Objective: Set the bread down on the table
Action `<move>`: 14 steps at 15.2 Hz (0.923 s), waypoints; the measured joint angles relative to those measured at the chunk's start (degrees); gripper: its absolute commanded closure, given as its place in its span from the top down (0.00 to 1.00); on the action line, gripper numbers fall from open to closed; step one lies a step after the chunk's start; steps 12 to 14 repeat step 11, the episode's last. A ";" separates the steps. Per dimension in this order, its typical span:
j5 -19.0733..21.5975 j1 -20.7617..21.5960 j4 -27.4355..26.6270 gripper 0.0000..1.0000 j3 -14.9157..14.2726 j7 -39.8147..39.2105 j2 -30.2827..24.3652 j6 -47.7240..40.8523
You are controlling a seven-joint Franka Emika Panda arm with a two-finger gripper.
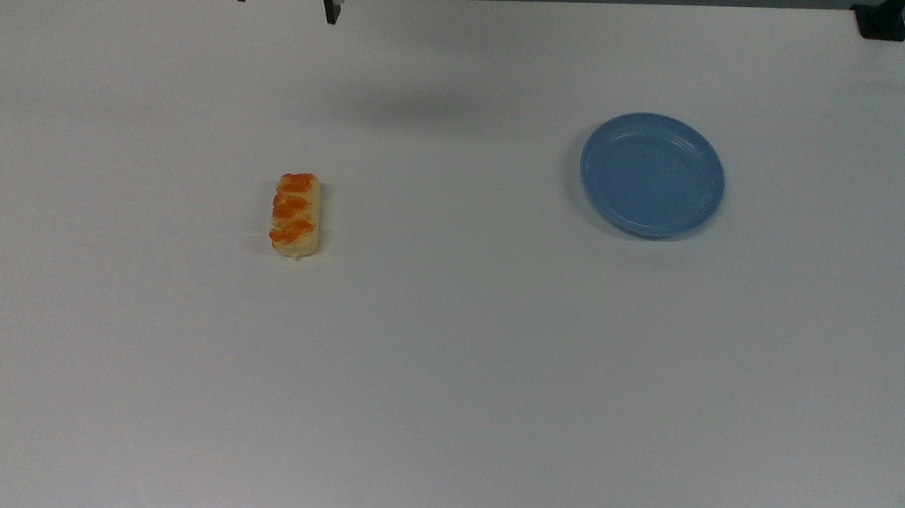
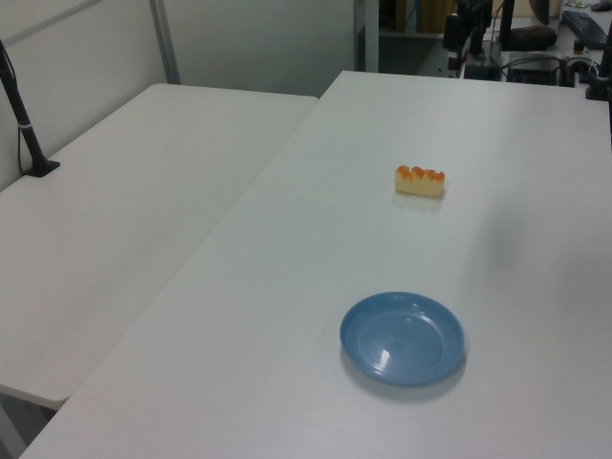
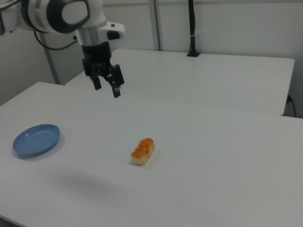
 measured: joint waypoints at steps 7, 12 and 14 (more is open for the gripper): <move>0.12 12.59 -0.01 1.00 -12.30 -3.65 -4.50 0.49; 0.12 12.94 -0.67 1.00 -12.43 -12.32 -3.53 1.59; 0.12 12.94 -0.67 1.00 -12.43 -12.32 -3.53 1.59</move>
